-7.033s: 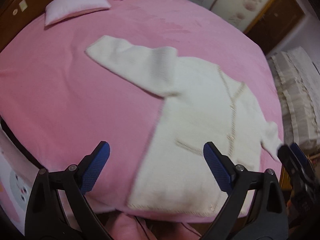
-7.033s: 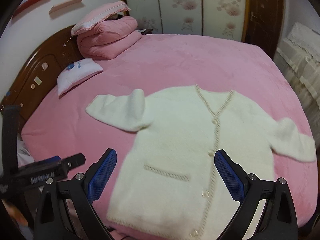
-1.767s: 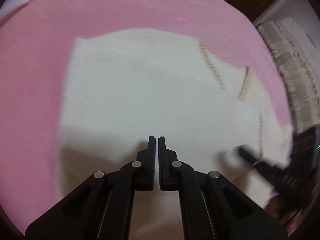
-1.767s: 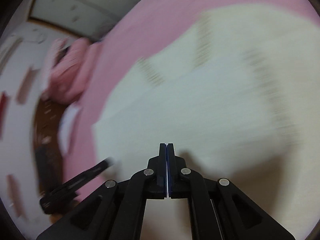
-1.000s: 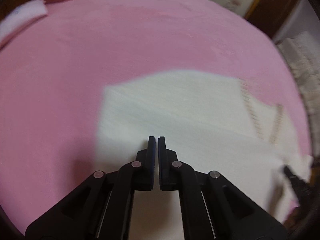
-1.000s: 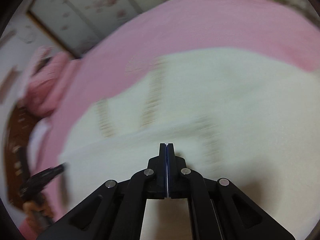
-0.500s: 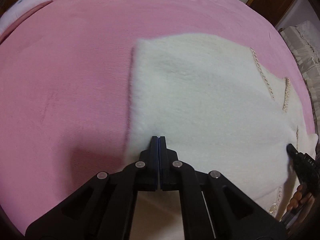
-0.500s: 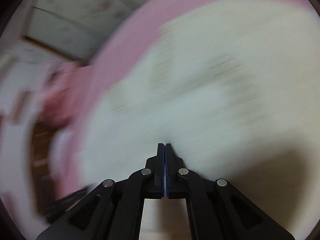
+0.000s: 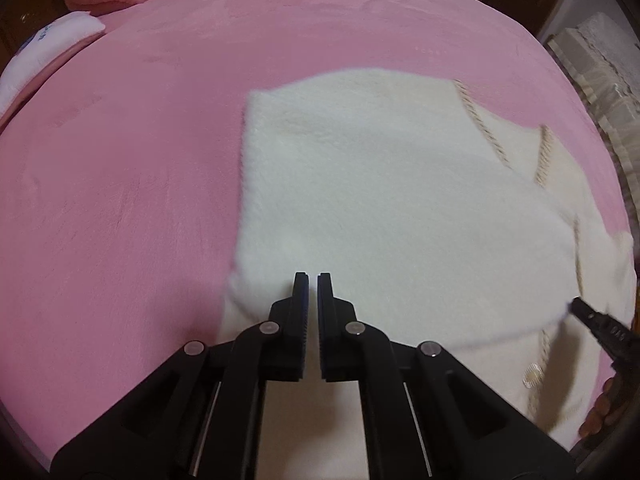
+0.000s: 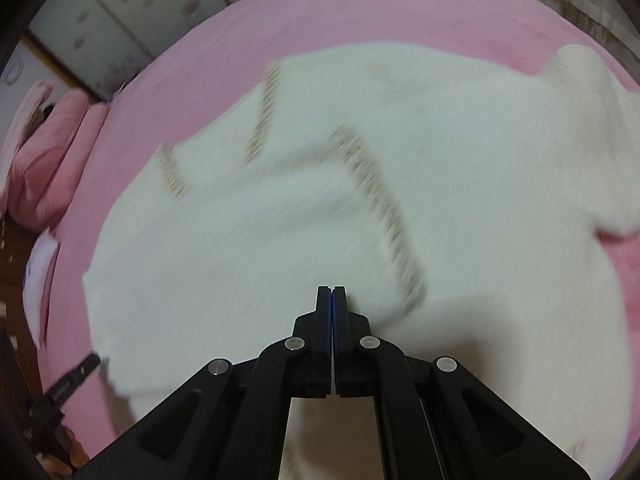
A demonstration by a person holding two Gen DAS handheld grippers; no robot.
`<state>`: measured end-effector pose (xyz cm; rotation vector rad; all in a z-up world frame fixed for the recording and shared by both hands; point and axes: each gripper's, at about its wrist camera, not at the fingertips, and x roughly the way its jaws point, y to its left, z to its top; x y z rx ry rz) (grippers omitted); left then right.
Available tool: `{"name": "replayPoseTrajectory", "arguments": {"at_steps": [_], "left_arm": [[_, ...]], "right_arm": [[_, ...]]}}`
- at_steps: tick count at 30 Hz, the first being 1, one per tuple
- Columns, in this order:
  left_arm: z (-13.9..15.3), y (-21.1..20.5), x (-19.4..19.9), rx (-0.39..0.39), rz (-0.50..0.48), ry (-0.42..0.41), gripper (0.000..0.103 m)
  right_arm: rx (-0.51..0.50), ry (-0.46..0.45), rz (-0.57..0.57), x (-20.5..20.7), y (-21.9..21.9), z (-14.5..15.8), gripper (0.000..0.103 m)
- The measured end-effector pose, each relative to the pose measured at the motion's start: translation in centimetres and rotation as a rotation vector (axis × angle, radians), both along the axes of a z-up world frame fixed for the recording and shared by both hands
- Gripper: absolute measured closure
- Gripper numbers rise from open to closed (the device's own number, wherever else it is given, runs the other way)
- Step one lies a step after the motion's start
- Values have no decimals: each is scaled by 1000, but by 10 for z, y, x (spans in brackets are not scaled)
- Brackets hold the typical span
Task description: Fold large clothes
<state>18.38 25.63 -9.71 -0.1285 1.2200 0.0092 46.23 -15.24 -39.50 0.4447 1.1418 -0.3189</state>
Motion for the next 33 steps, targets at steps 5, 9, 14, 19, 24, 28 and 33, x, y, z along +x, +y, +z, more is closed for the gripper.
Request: {"name": "replayPoseTrajectory", "arguments": {"at_steps": [5,9,14,19,24,28,33], "left_arm": [[17,-23,-28,-6,-23,61,20],[22,-36,-52,2,-92,193,20],[28,-21,-88,35,-64,236,20],[28,-19,-121,108,-87,216,20],[30,-57,-136,113,-143,227,20],[38,-88,-153,67,-174,251,20],[48,-151,-164,79,-207,239,20]], "right_arm": [[-10,113,111,-9,75,14,63],[-8,139,123,-7,139,41,9],[10,136,162,11,159,54,9],[28,97,164,27,195,38,9],[45,94,112,5,204,34,9],[138,124,19,-39,186,43,9],[254,124,-84,-60,132,32,9]]}}
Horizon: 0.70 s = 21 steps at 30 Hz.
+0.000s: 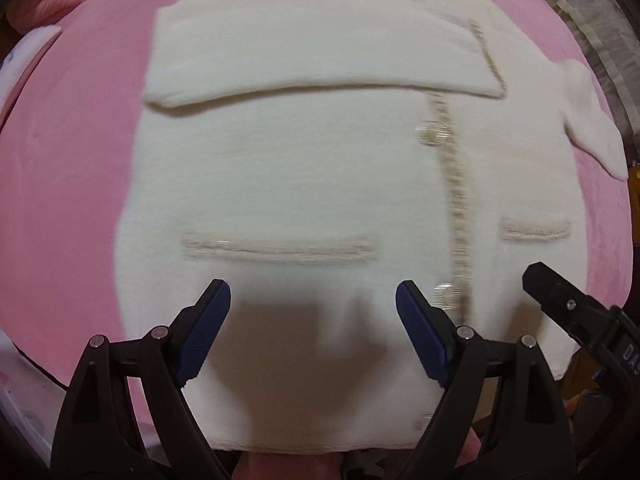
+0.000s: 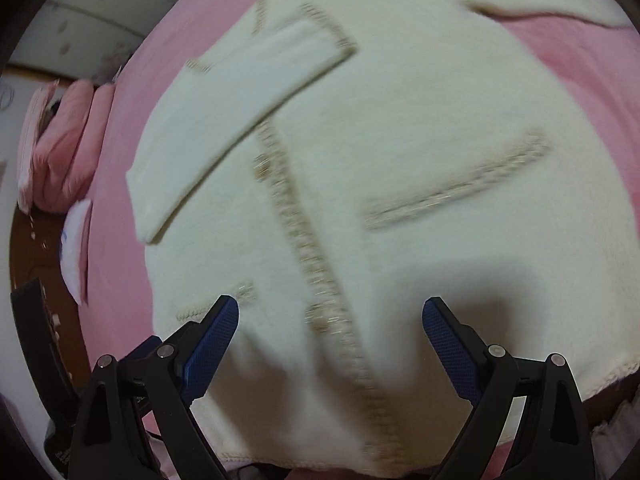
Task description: Fold large clothes
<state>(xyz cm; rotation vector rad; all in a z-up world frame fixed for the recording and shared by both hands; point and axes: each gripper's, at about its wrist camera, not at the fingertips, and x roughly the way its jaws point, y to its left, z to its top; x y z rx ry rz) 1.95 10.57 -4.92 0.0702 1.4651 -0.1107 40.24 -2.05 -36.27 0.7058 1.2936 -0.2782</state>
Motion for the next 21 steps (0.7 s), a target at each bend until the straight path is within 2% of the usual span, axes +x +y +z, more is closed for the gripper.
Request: {"name": "replayPoseTrajectory", "arguments": {"at_steps": [4,7,10,13,17,18,20,21], "left_arm": [[18,-62,-19,-17,1,11,20],[23,-129,-36,-47,-33,31,20],[35,-197,-44,-35,-87,7,20],[29,-269,-29,-34,-160,1,20],[40,-344,-29,-7,-272,-1,20],[29,-368,-10,-4,-283,-4,20],[27,-392,-5,-3,-299,-4,20],[24,-403,0,1,-303,4,20]], "right_arm": [[10,-7,-29,-11,-53,-10,9],[12,-29,-55,-19,-105,-8,9],[-11,-40,-100,-15,-157,-15,9],[-6,-46,-179,-14,-212,-27,9],[7,-57,-307,-9,-279,-49,8],[-10,-60,-335,-5,-297,-55,9],[-50,-83,-383,2,-325,-66,10],[-68,-102,-413,8,-339,-73,15]]}}
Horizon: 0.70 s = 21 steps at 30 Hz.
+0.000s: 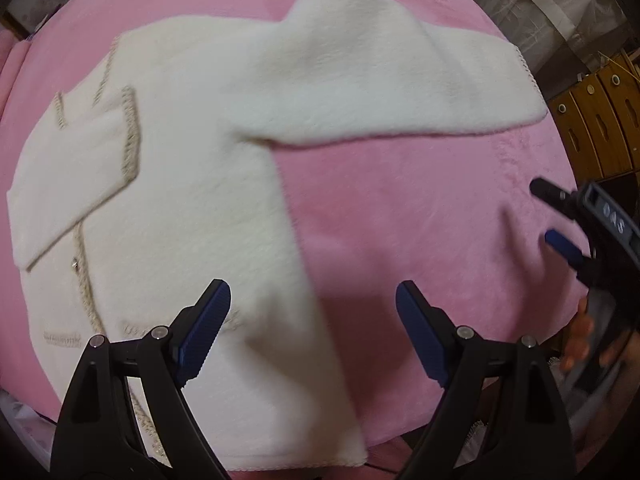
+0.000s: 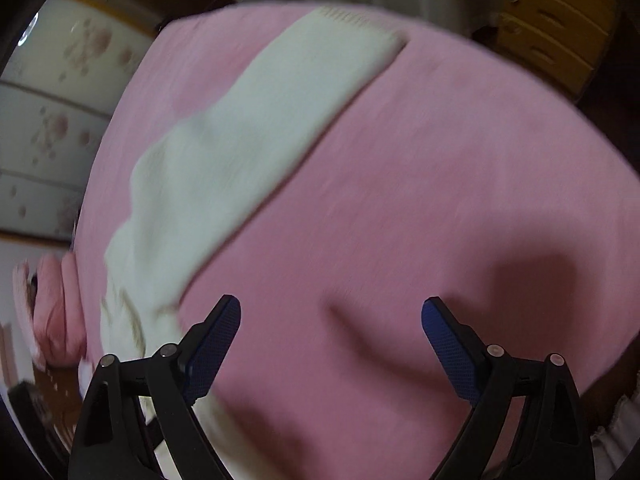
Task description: Fold large clothes
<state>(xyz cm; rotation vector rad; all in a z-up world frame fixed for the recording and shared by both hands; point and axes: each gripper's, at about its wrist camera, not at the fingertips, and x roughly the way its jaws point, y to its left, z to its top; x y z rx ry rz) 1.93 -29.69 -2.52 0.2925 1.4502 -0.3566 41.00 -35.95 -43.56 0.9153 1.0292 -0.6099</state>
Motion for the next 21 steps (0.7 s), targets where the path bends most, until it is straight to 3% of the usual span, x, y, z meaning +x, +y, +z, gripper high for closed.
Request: {"name": "replayPoseTrajectory", "arguments": {"at_steps": [2,6,9,13,15,18,19,21], "left_arm": [[-8,-13,8,19,3,14,20],[-72,-42,65,69,41,39,20],[-80,-44,75,87,76,43,20],[-85,-56,82,98,49,0,20],[-92,-62,88,78,40,-9,20],[-98,-62,90,62,57,-7,20],[-98,-59,89,57,76,-2,20],[-100,-50,90,32,116,12,20]], "right_arm": [[-16,-41,-49,12,-23,-15,26],[-41,-146,-102,38,-68,-43,42],[-49,-232,-100,47,-100,-46,51],[-39,-251,-106,71,-129,-58,58],[-37,-266,-124,82,-138,-66,72],[-39,-293,-140,73,-171,-53,90],[-50,-303,-147,78,-171,-56,92],[-80,-306,-156,59,-183,-33,95]]}}
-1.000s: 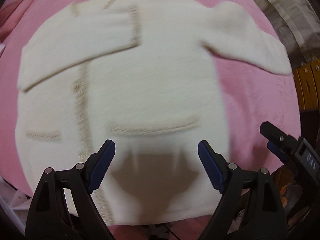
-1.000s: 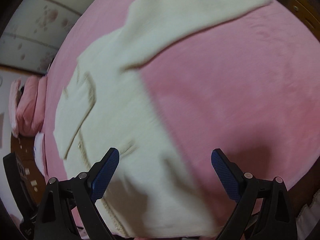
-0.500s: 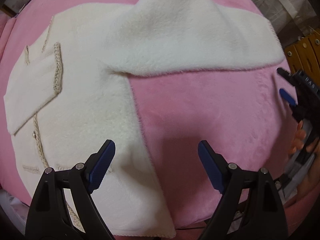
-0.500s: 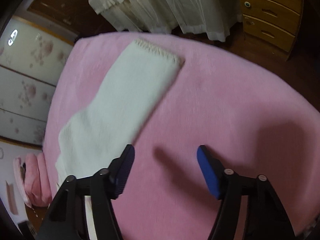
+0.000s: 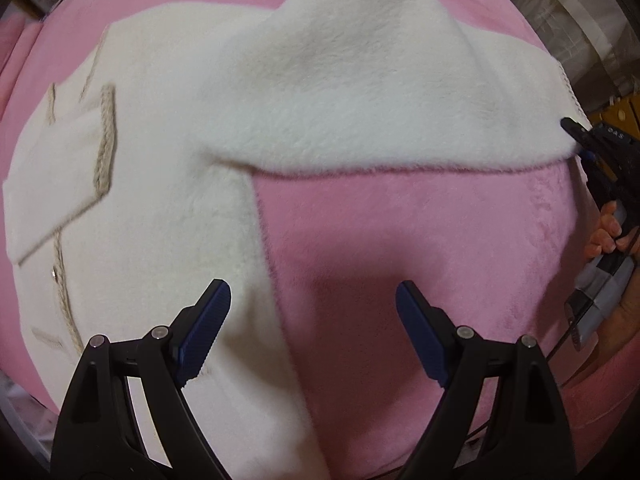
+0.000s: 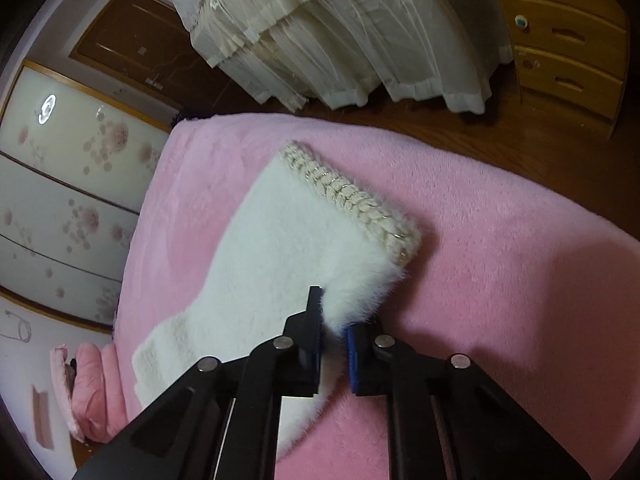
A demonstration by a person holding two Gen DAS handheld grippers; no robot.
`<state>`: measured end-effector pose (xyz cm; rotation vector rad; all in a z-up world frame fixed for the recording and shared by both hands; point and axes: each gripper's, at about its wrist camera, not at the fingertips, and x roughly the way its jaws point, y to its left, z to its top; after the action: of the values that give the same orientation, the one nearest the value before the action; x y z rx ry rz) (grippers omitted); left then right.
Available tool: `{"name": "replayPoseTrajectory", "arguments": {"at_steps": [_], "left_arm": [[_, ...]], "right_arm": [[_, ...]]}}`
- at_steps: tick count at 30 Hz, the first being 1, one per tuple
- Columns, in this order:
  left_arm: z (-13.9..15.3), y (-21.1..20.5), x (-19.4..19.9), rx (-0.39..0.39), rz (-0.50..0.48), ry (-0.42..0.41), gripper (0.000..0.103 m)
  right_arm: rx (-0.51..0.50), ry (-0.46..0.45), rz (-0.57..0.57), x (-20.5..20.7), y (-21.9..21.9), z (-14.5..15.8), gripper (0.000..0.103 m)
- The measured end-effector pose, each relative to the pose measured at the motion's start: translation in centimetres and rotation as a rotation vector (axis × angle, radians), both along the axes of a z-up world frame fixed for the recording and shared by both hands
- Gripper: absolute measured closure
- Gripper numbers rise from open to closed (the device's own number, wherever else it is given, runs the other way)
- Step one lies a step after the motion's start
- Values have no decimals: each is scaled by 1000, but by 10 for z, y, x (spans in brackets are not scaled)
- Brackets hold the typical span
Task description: Fold large clothes
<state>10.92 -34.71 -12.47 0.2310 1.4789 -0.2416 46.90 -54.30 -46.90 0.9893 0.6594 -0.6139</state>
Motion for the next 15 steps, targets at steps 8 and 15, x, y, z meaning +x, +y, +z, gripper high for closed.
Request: {"name": "replayPoseTrajectory", "arguments": {"at_steps": [8,15], "left_arm": [[34,77,6,-65,124,-30,20],[77,180,26,-52,195,-193,20]], "right_arm": [[-267,-54,17,-4,8,120,95],[-555,-161,177,43,95,223,95]]}}
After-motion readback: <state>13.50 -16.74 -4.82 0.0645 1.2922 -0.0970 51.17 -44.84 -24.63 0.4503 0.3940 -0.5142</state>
